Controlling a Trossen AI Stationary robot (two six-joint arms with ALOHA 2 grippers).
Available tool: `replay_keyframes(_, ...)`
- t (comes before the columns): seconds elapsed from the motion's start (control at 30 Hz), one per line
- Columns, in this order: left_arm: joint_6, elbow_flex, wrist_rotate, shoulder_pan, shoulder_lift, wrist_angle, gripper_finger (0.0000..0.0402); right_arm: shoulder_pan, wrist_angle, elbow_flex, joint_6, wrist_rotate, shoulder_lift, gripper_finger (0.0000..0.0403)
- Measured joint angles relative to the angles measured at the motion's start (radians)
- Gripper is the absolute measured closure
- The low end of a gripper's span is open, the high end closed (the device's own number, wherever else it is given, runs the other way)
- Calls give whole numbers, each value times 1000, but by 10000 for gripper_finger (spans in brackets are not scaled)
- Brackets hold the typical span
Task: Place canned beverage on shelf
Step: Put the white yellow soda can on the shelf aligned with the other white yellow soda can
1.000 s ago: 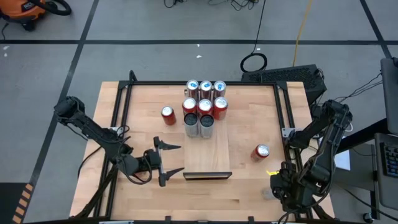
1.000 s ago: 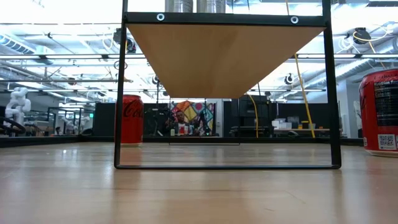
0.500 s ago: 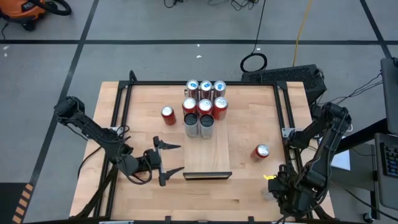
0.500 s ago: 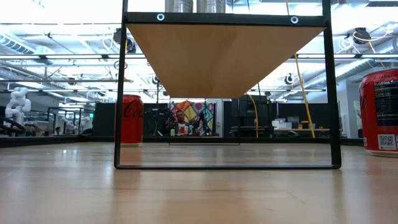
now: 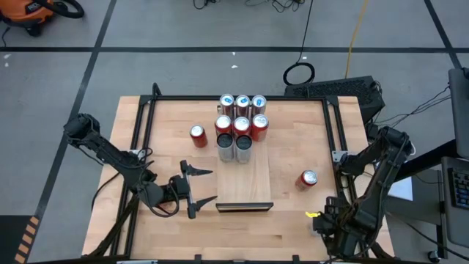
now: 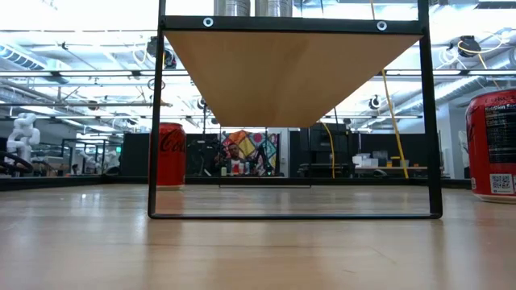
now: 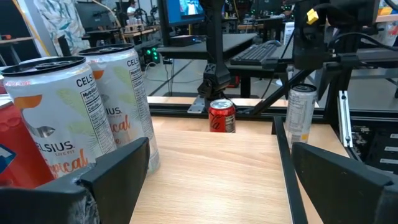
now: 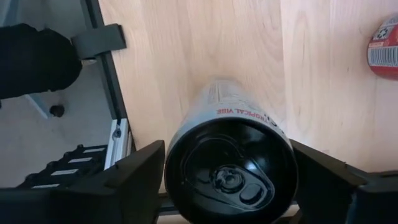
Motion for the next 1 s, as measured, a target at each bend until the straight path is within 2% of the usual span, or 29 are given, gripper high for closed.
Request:
replay_keyframes(0.4,-25,0,0,0,0,0,8,-7,-3,0,-37,4,13,181)
replay_keyframes(1.0,-55,0,0,5,0,0,8,-34,3,-1,-141,8,-46,179)
